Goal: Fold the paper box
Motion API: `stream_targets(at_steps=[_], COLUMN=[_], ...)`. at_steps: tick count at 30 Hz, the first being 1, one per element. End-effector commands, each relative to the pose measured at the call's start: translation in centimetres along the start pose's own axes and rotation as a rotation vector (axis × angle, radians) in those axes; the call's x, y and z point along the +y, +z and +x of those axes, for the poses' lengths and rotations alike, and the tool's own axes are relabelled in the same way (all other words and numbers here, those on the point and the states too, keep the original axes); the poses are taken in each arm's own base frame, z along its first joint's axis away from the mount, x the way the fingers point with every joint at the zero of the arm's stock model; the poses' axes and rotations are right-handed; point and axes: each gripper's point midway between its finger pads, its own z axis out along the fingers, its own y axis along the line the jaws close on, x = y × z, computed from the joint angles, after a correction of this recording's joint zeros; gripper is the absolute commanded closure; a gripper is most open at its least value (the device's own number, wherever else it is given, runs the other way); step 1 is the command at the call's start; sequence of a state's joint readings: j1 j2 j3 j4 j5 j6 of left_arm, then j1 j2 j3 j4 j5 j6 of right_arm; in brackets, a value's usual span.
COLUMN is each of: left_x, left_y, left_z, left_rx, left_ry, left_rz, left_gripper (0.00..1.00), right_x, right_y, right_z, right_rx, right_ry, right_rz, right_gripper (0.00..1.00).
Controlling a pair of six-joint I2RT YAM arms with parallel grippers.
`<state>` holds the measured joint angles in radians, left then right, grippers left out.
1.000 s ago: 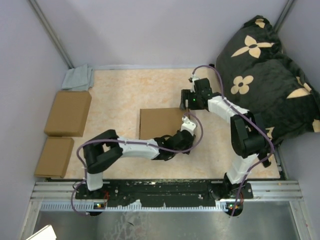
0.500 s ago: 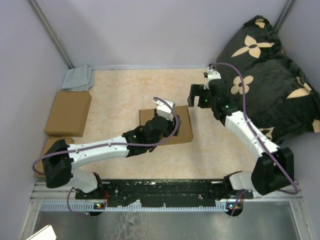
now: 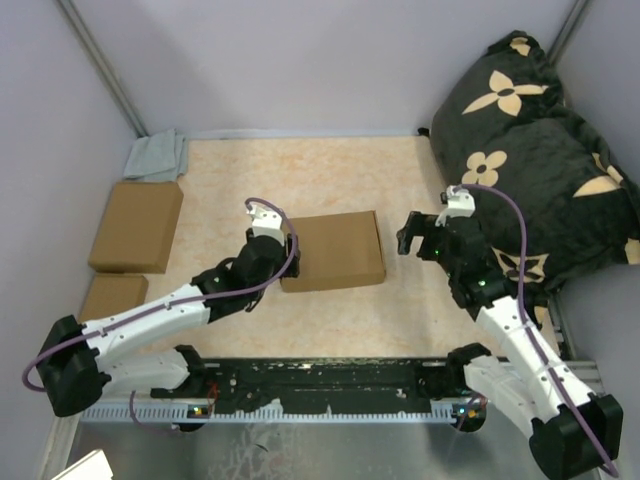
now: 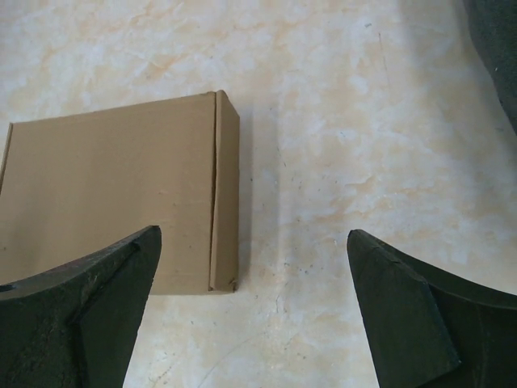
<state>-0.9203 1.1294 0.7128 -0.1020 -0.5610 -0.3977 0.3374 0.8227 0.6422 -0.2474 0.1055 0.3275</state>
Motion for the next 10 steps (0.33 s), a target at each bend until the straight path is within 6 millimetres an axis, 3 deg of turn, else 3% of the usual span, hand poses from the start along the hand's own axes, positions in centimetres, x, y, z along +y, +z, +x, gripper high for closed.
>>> stream_targets(at_steps=[1, 4, 6, 10], left_x=[0.7, 0.9, 1.1, 1.4], left_y=[-0.8, -1.2, -1.5, -2.3], left_z=[1.0, 1.5, 1.8, 2.0], left_rx=[0.054, 0.11, 0.152, 0.235], left_ry=[0.005, 0.038, 0.06, 0.108], left_rz=[-0.007, -0.018, -0.028, -0.048], left_gripper=[0.3, 0.24, 0.13, 0.01], right_x=[-0.1, -0.4, -0.4, -0.6], right_y=[0.1, 0.0, -0.3, -1.7], right_z=[-2.0, -1.5, -1.2, -1.2], right_rx=[-0.069, -0.02, 0.002, 0.051], right_ry=[0.06, 0.107, 0.132, 0.119], right_rz=[0.034, 0.07, 0.079, 0.102], right_gripper=[0.01, 0.01, 0.01, 0.01])
